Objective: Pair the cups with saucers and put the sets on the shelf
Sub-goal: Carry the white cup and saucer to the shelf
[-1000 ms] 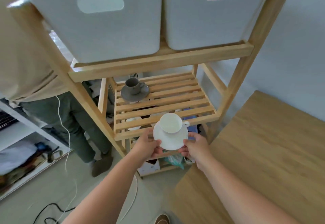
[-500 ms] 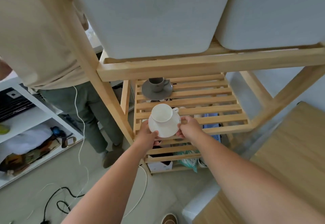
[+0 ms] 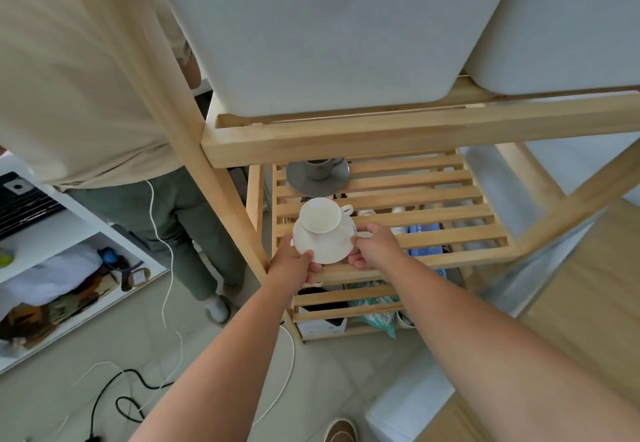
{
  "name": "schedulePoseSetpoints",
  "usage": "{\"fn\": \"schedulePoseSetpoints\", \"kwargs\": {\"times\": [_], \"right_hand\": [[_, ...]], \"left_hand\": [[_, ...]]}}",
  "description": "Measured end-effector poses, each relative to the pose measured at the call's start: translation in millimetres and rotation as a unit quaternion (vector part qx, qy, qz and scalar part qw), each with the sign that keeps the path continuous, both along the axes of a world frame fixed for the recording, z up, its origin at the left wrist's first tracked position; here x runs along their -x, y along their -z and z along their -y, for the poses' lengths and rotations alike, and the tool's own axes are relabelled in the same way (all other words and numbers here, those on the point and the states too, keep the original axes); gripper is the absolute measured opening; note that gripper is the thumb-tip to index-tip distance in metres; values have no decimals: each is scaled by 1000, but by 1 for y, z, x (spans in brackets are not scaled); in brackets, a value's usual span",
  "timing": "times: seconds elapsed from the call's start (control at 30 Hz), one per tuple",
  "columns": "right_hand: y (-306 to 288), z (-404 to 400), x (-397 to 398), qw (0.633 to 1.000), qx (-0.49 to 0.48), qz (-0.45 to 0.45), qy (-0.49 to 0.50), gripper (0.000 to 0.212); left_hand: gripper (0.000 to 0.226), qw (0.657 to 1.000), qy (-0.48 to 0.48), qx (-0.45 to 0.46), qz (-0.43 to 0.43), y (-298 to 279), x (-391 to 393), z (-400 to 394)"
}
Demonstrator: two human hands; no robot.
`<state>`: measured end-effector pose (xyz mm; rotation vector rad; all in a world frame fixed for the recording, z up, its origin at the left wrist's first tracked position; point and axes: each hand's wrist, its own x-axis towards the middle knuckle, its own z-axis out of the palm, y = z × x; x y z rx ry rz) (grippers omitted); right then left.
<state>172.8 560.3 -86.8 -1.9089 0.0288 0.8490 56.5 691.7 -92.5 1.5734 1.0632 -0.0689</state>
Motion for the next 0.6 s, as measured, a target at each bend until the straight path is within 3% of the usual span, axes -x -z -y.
{"fn": "schedulePoseSetpoints", "kwargs": {"times": [0.3, 0.47, 0.6], "right_hand": [[7, 1, 3, 1000, -18, 5, 23, 35], [-5, 30, 25, 998, -24, 54, -2, 36], [-25, 87, 50, 996, -53, 76, 2, 25]], "left_hand": [[54, 998, -2, -19, 52, -10, 7, 16], [70, 994, -21, -47, 93, -8, 36, 57], [49, 991, 52, -38, 114, -8, 58, 109]]}}
